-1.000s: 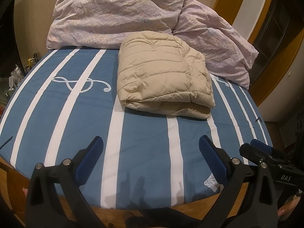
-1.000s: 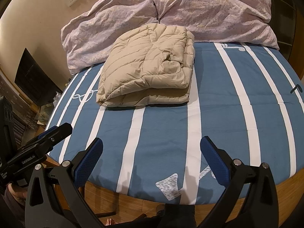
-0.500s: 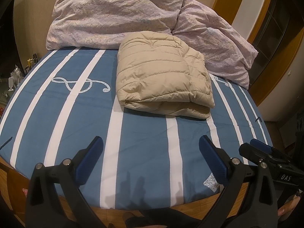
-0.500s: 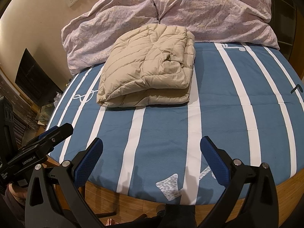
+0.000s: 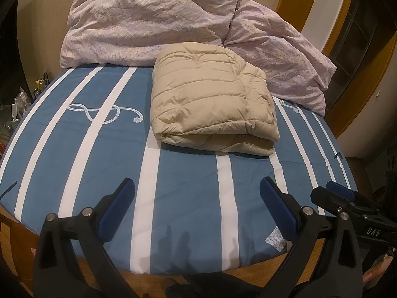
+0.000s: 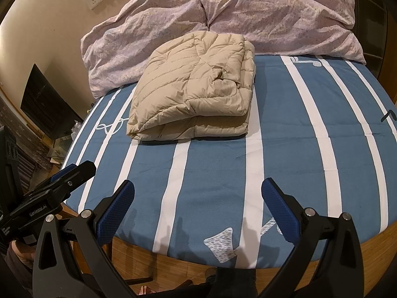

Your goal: Fold large clothes

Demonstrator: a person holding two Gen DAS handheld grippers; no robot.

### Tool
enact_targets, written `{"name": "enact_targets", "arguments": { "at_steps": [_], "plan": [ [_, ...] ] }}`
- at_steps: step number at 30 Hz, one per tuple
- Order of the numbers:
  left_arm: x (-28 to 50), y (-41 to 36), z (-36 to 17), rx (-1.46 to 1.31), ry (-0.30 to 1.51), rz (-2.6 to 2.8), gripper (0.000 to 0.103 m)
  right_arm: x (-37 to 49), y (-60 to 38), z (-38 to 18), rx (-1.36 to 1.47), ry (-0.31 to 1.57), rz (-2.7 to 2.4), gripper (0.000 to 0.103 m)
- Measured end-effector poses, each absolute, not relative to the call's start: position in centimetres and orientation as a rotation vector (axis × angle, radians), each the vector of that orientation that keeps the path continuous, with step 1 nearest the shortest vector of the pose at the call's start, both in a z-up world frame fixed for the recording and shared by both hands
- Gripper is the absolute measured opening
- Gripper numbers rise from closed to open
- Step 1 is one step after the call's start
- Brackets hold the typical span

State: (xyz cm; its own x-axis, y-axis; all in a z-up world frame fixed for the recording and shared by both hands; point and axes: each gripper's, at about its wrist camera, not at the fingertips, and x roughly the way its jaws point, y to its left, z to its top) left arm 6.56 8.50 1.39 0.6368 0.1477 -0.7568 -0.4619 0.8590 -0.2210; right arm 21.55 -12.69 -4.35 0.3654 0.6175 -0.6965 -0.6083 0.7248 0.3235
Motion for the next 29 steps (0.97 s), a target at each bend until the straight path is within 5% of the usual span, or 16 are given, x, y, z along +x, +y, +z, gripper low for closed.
{"name": "enact_targets", "arguments": {
  "at_steps": [29],
  "plan": [
    [6.59,8.34,1.37,-0.420,0.811,0.362,0.100,21.71,-12.80,-4.35,0.012,0.900,0.792,0.102]
  ]
}}
